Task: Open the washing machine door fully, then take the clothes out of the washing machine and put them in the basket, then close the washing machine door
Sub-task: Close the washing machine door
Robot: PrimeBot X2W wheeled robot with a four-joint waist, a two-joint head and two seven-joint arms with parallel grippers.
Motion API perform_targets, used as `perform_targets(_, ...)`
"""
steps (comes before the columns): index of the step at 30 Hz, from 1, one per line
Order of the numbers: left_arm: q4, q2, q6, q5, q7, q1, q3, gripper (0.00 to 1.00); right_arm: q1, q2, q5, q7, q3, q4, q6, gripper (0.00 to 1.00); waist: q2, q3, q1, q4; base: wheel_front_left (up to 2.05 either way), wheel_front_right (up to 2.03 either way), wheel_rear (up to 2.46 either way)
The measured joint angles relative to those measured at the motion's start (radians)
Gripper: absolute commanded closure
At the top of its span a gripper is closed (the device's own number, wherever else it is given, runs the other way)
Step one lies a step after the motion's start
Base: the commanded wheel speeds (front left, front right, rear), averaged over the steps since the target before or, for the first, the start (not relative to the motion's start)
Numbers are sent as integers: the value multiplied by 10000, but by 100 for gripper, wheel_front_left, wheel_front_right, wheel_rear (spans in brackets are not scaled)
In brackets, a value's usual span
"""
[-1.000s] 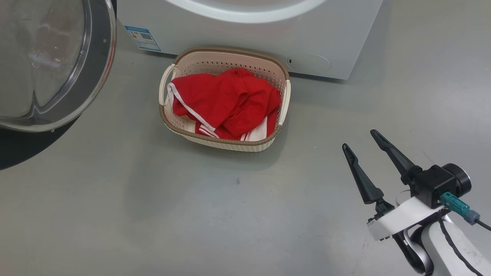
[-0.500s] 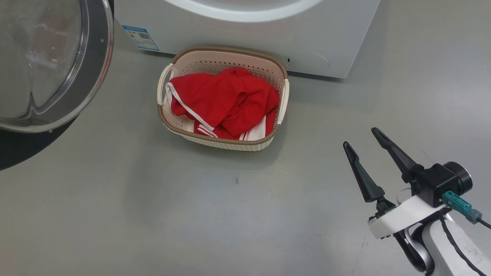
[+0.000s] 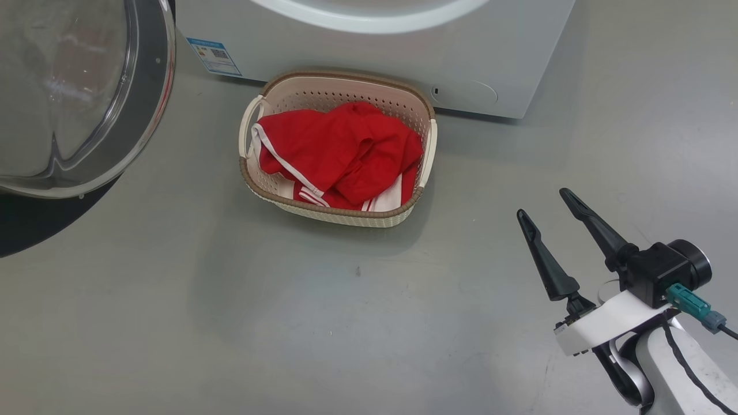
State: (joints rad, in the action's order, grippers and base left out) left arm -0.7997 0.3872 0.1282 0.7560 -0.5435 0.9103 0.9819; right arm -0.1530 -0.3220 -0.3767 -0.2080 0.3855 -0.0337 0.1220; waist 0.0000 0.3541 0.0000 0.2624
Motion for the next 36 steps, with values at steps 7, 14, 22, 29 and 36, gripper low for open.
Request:
perform_targets(7,-81,88,2,-31,-535,3,-125,100,-18,6,-15,-15,0,-52,0,0,0,-69,0,24,0,0,0)
perform_targets(14,-194,111,2,-27,-959,1,-194,100,-22,12,-15,-88,0,-123,0,0,0,-176,0,48,0,0,0)
perform_targets(22,-347,-2,-119,169,-1735,-36,-286,100,-22,52,-17,-102,12,-207,0,0,0,-330,0,88,0,0,0)
perform_targets(29,-447,-263,-504,249,-2458,-221,-491,100,-22,104,-36,-148,33,-349,0,0,0,-502,0,134,0,0,0)
perform_targets(36,-562,-407,-905,522,-3344,-608,-548,100,-17,194,-100,-180,44,-416,-2,0,0,-765,0,194,0,0,0)
